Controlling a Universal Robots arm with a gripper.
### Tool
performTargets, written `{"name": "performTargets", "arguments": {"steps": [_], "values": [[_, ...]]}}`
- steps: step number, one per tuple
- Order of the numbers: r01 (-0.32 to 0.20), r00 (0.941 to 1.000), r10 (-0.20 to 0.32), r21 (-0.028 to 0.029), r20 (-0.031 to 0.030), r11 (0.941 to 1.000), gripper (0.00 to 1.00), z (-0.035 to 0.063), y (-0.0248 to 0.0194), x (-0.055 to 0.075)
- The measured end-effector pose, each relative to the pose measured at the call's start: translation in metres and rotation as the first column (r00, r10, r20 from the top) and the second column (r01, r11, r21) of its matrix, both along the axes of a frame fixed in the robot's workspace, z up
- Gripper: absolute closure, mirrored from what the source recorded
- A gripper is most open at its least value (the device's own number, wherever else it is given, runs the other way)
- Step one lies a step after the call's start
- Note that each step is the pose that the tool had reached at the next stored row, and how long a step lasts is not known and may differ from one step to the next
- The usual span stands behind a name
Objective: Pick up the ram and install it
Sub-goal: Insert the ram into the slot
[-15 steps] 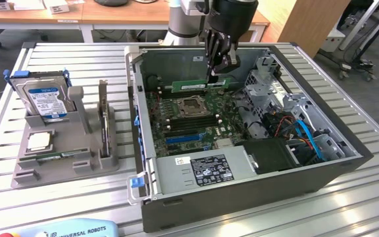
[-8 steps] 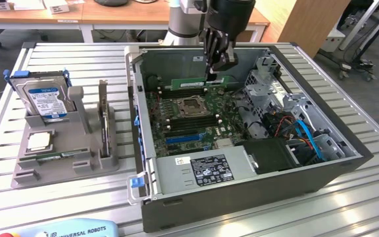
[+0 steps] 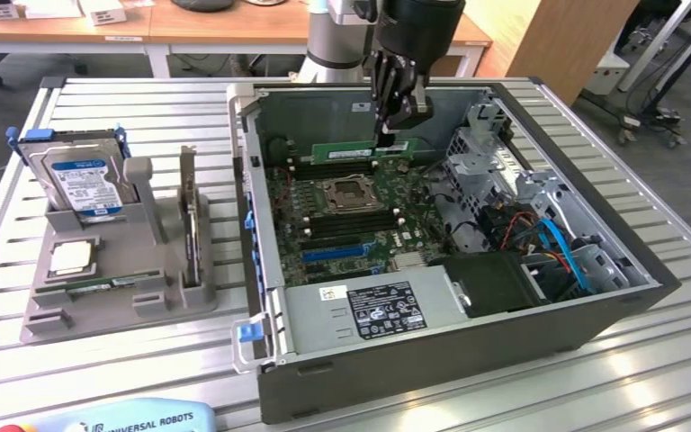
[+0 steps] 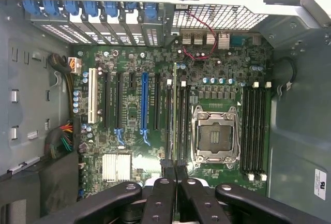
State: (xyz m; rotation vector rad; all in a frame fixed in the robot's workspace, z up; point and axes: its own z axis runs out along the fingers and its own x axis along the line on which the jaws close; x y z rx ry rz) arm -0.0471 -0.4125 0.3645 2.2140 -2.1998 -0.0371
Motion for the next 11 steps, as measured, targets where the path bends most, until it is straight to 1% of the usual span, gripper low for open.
{"name": "performTargets", "arguments": {"steps": [5,11], "values": [[0.000,1.0000,0.000,0.0002,0.0001,1.0000,0.89,-0.0004,0.0001,0.0000],[0.000,1.0000,0.000,0.0000,0.0000,1.0000,0.89,-0.0060,0.0000,0.0000]]}}
